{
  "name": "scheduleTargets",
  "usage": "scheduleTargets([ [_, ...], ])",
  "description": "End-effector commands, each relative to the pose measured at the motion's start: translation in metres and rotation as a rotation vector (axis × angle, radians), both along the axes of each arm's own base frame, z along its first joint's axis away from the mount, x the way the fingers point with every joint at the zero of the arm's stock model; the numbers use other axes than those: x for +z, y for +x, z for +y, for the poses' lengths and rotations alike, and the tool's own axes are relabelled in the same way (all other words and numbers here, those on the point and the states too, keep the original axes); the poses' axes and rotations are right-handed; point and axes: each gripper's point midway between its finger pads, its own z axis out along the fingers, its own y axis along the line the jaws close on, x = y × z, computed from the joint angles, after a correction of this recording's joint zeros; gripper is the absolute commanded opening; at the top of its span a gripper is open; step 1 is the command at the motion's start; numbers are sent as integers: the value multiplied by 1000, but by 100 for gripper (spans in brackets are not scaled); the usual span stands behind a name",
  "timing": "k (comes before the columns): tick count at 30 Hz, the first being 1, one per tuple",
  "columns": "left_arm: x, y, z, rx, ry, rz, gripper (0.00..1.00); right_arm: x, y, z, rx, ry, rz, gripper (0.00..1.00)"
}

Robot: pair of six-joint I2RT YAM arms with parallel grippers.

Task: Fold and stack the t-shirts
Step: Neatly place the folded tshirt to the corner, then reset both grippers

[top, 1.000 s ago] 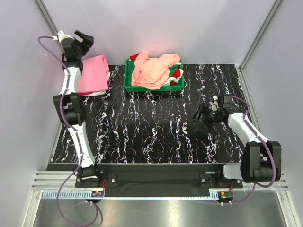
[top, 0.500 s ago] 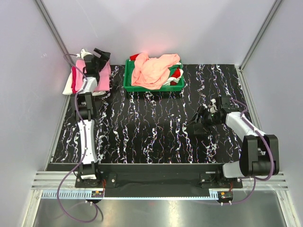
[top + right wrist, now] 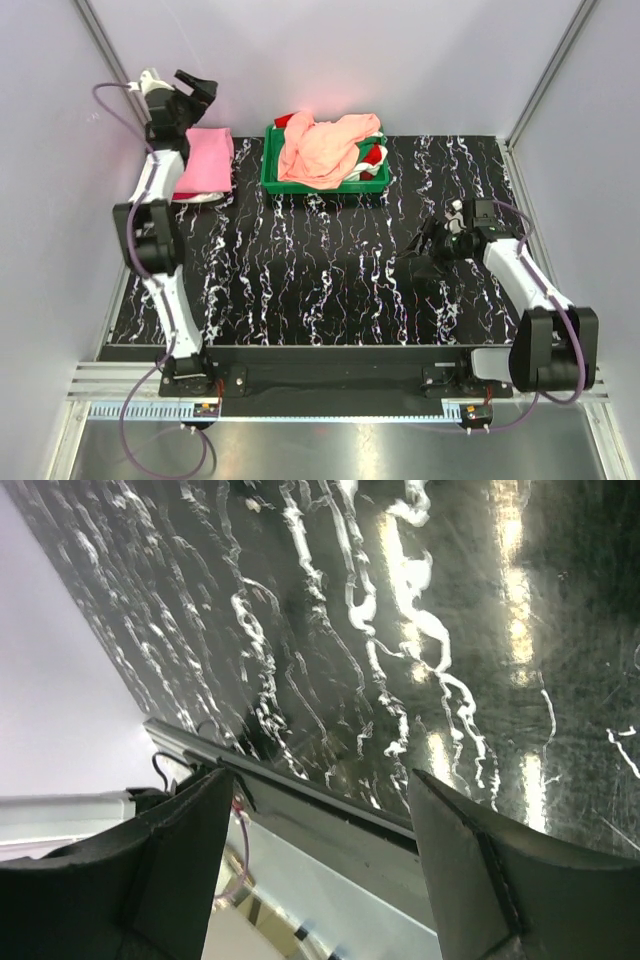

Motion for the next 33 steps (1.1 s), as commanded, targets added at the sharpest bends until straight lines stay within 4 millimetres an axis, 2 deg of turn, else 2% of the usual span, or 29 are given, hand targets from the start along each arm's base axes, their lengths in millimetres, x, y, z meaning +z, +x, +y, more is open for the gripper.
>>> scheduleTargets([
  [1,105,-65,2,24,68,-115,99,39,7,-5,5,-51,-113,78],
  [2,104,-77,0,23,66,-86,99,51,10,-6,0,-55,-149,78],
  [3,104,-102,-2,22,58,-30,99,57,10,-7,-2,-65,-165,78],
  [4,104,-116,-6,6,66,-8,99,61,7,-7,-2,-67,-162,78],
  [5,104,-129,-10,-5,71,17,99,74,7,-7,-4,-65,-198,78],
  [6,95,-157,-15,-18,65,104,99,80,6,-8,-6,-67,-209,78],
  [7,89,-170,-17,-29,84,143,99,83,2,-8,-5,-71,-210,78],
  [8,81,-186,-27,-91,88,182,99,92,0,-9,-9,-70,-235,78],
  [9,80,-210,-35,-130,95,219,99,96,-3,-9,-9,-70,-240,78],
  [10,58,-227,-50,-224,120,268,99,97,-8,-9,-10,-72,-233,78],
  [11,63,-247,-59,-277,150,256,99,103,-13,-9,-17,-69,-250,78],
  [14,18,-298,-78,-414,198,380,99,109,-27,-9,-25,-59,-276,79],
  [15,17,-323,-81,-418,211,397,99,110,-31,-9,-34,-53,-275,79],
  [16,11,-337,-82,-431,236,394,99,109,-35,-9,-37,-51,-276,79],
  [17,-13,-354,-84,-448,236,434,99,109,-41,-9,-51,-45,-283,79],
  [18,-6,-375,-84,-429,264,401,99,107,-44,-10,-59,-45,-282,79],
  [21,-25,-412,-92,-460,276,371,99,101,-56,-9,-91,-25,-278,79],
  [24,-45,-434,-97,-486,281,371,99,97,-67,-8,-113,-5,-271,80],
  [28,-67,-449,-105,-528,266,385,99,97,-77,-10,-127,-7,-285,80],
  [31,-52,-455,-112,-551,311,312,99,102,-82,-12,-144,-16,-299,81],
  [33,-47,-454,-109,-522,345,285,99,105,-84,-12,-142,-12,-315,81],
])
